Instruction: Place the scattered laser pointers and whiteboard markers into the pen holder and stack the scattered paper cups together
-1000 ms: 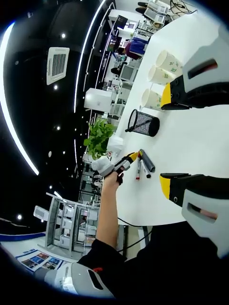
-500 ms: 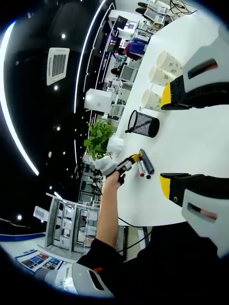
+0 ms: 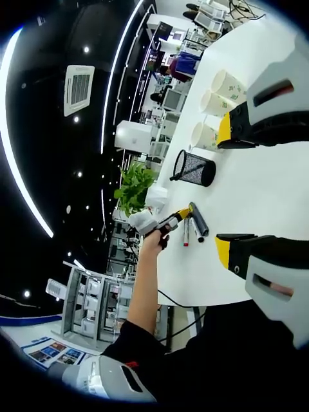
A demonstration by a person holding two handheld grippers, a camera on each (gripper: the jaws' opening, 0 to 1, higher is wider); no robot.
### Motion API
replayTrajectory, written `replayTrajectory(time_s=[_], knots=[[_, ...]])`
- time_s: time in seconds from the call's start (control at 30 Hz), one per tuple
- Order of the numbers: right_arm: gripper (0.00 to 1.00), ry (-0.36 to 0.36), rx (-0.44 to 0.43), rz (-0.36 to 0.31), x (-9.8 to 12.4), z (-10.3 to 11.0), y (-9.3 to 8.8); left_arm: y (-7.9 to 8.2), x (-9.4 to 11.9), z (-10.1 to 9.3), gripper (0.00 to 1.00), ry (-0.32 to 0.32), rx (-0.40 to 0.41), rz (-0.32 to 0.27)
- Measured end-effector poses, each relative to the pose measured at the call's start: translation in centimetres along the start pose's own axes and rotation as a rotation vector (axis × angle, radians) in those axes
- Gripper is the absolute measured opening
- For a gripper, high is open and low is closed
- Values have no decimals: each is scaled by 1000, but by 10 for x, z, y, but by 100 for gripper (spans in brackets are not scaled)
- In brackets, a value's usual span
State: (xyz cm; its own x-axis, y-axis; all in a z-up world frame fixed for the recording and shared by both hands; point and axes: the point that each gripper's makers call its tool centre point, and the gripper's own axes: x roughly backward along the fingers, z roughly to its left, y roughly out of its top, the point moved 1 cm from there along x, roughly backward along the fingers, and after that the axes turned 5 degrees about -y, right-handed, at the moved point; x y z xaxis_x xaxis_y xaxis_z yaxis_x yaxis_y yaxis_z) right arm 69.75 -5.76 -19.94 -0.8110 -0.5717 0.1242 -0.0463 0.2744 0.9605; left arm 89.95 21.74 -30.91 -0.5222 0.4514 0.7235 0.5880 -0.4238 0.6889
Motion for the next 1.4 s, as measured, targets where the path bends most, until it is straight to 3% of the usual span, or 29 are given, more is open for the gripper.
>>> replayTrajectory(time_s=[0.1, 0.17, 0.57, 0.77, 1.4], knots=[[55, 2, -1, 10, -2, 0, -3, -4, 2, -8, 12, -8, 4, 20], [55, 2, 1, 9, -2, 0, -2, -2, 0, -1, 12, -6, 0, 29], [55, 8, 5, 8, -4, 3, -1, -8, 7, -4, 19, -8, -2, 49], [55, 10, 7, 6, -4, 3, 0, -10, 9, 1, 11, 5, 26, 45], [55, 11, 11, 2, -3, 3, 1, -9, 8, 12, 10, -13, 24, 44]])
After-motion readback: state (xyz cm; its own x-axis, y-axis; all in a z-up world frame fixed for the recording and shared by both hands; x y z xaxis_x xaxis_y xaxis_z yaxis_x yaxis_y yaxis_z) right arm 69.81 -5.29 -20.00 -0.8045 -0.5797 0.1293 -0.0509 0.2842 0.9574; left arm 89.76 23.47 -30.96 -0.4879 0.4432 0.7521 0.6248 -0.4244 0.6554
